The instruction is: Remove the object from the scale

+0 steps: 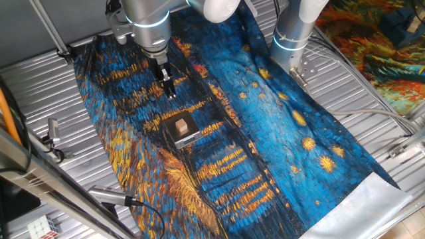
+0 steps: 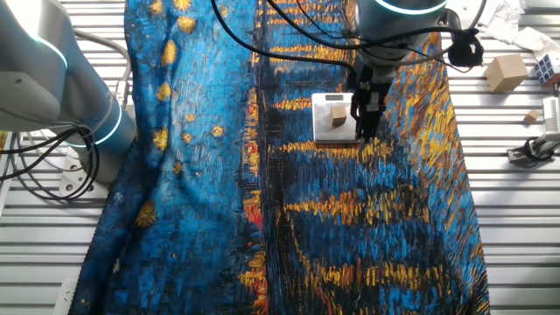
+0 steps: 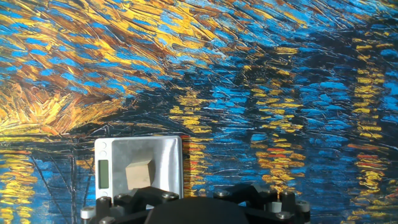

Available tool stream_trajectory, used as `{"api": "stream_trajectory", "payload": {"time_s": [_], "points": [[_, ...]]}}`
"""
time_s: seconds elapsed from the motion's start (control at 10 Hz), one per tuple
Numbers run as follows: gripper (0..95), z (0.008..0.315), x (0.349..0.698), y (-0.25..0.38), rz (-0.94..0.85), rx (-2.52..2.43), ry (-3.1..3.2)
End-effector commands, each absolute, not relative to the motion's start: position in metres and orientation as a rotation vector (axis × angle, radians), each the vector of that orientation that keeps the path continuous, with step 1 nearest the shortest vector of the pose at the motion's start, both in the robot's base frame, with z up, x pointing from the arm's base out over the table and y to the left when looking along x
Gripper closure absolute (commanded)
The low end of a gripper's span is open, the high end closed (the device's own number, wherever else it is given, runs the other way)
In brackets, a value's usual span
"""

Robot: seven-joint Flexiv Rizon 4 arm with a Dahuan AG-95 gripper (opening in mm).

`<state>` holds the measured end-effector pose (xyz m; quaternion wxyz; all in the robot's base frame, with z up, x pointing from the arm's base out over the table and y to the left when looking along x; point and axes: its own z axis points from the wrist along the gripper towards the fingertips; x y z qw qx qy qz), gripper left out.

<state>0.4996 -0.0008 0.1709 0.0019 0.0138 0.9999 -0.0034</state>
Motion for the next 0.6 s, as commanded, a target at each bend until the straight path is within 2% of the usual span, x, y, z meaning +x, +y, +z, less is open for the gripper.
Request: {"api": "stream_trajectory", "payload": {"time_s": [0.1,0.6], "points": [[95.0,0.1732,0.4933,-0.0044,-0.003,0.139,3.141],[95.0,0.1743,0.4902,-0.0061,-0.023,0.13,3.152]]}}
